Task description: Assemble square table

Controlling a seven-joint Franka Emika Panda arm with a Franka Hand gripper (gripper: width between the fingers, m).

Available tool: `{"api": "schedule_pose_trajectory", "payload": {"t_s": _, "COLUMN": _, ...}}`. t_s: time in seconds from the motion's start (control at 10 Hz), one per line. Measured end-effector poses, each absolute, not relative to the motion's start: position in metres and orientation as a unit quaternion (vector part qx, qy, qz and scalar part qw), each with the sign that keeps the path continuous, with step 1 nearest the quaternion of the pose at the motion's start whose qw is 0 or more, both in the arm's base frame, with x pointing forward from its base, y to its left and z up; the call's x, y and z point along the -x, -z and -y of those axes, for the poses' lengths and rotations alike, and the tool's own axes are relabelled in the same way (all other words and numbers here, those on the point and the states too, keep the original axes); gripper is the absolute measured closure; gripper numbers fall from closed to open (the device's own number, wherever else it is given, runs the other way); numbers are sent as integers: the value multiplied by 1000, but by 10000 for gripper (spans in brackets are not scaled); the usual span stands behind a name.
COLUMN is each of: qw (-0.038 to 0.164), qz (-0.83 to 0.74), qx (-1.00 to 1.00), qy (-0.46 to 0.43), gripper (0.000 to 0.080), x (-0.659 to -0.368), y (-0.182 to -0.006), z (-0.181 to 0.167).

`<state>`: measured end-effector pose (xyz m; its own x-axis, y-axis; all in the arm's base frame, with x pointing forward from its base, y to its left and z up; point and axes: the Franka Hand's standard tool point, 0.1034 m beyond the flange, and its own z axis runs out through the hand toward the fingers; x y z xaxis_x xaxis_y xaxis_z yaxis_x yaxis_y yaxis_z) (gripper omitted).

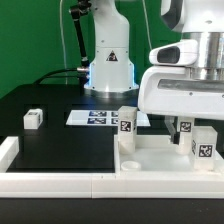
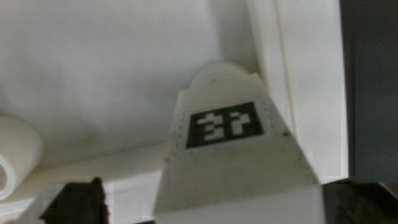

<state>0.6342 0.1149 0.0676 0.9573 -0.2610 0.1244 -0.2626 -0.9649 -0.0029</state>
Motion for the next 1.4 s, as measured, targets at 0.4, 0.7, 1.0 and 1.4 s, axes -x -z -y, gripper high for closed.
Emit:
{"api": "schedule_pose_trajectory", "payload": {"t_s": 0.4, "qw": 1, "qz": 206, "qx": -977, "qy": -61, "gripper": 427, "x": -634, "y": -67, "z": -115}}
{"api": "schedule_pose_trajectory", "payload": {"t_s": 0.7, "qw": -4, "qz": 308, "qx": -950, "qy": -61, "gripper": 511, "x": -633, "y": -66, "z": -114}}
{"api": "schedule_pose_trajectory", "payload": {"t_s": 1.0, "qw": -13, "qz": 498, "qx": -866, "qy": -41, "gripper": 511, "x": -631, "y": -65, "z": -111}}
{"api": "schedule_pose_trajectory", "payload": {"t_s": 1.4, "qw": -51, "qz": 722, "qx": -690, "qy": 6, "gripper": 509, "x": -628, "y": -64, "z": -109}}
